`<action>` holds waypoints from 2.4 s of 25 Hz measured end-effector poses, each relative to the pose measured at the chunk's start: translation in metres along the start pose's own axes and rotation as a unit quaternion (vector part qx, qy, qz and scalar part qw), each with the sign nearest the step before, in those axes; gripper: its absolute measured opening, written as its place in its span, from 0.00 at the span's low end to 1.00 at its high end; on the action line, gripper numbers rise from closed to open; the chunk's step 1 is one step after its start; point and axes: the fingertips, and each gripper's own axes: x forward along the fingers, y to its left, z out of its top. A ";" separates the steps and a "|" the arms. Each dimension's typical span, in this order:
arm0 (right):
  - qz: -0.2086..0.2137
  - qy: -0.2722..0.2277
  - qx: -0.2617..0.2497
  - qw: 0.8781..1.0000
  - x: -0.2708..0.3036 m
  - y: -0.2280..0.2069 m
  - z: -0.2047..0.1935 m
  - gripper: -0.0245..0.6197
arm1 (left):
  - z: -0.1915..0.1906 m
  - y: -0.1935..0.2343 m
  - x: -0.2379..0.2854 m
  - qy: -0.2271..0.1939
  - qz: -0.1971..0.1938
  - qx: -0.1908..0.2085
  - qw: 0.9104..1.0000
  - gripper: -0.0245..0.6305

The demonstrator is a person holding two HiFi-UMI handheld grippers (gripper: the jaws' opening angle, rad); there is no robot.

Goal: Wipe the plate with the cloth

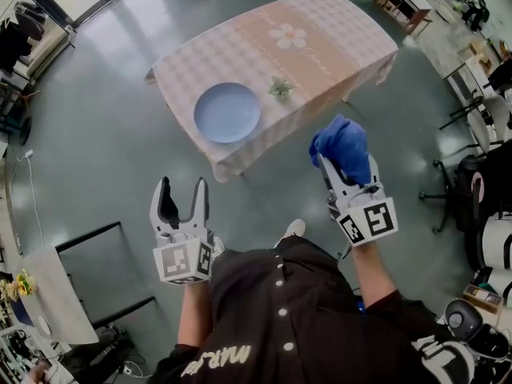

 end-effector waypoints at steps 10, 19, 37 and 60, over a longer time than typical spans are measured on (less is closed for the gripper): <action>0.051 0.004 0.004 0.999 -0.005 -0.043 -0.004 0.36 | -0.007 -0.042 -0.003 0.002 0.059 -0.025 0.998 0.53; 0.093 0.008 0.010 0.996 -0.003 -0.057 -0.008 0.35 | -0.011 -0.052 -0.026 -0.008 0.119 -0.055 0.991 0.53; 0.061 0.007 -0.002 0.998 0.064 -0.074 -0.005 0.36 | -0.001 -0.003 0.065 0.010 0.123 -0.049 0.991 0.53; 0.073 0.017 -0.014 0.997 0.215 -0.071 -0.011 0.36 | -0.002 0.078 0.174 0.029 0.094 -0.056 0.994 0.53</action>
